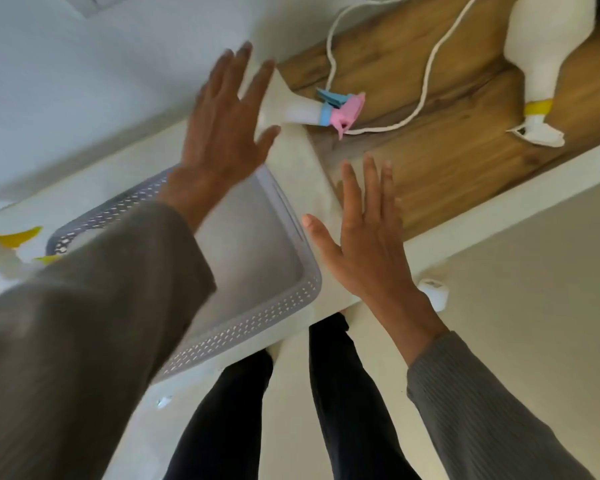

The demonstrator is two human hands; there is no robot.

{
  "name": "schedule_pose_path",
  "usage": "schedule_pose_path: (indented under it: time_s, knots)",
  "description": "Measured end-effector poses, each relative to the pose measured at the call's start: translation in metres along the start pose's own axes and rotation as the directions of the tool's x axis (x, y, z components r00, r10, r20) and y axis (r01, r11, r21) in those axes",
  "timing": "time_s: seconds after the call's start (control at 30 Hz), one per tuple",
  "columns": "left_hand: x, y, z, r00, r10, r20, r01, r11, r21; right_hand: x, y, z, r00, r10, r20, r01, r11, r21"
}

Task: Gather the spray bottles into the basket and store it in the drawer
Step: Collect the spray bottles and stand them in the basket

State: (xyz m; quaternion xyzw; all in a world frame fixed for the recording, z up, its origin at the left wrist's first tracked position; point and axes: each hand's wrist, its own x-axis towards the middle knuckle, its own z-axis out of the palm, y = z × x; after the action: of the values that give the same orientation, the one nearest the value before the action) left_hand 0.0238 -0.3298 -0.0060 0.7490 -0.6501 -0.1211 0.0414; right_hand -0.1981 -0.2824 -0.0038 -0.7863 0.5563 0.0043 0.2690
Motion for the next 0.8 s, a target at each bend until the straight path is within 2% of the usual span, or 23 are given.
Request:
schedule_pose_path:
  time_s: [0.13, 0.37, 0.5, 0.6, 0.7, 0.8]
  knots:
    - [0.035, -0.008, -0.001, 0.977, -0.047, 0.208, 0.022, 0.993, 0.119, 0.007, 0.011, -0.002, 1.000, -0.008, -0.006, 0.008, 1.000, -0.007]
    - [0.050, -0.004, -0.009, 0.981, -0.076, 0.181, 0.062, 0.995, 0.083, 0.016, 0.016, -0.009, 1.000, 0.006, 0.005, -0.006, 0.998, 0.063]
    - [0.034, -0.004, -0.010, 0.991, -0.124, 0.052, 0.127, 0.991, -0.049, 0.025, 0.005, -0.019, 0.999, 0.018, -0.042, -0.011, 0.985, 0.173]
    - [0.010, -0.004, -0.016, 0.969, -0.207, -0.131, 0.177, 0.961, -0.212, 0.032, -0.012, -0.027, 0.992, 0.065, -0.110, -0.019, 0.927, 0.374]
    - [-0.027, -0.001, -0.026, 0.880, -0.354, -0.318, 0.205, 0.885, -0.419, 0.037, -0.042, -0.036, 0.980, 0.125, -0.156, -0.011, 0.813, 0.582]
    - [-0.075, 0.001, -0.026, 0.767, -0.529, -0.363, 0.199, 0.734, -0.649, 0.038, -0.080, -0.039, 0.981, 0.107, -0.164, 0.045, 0.691, 0.722]
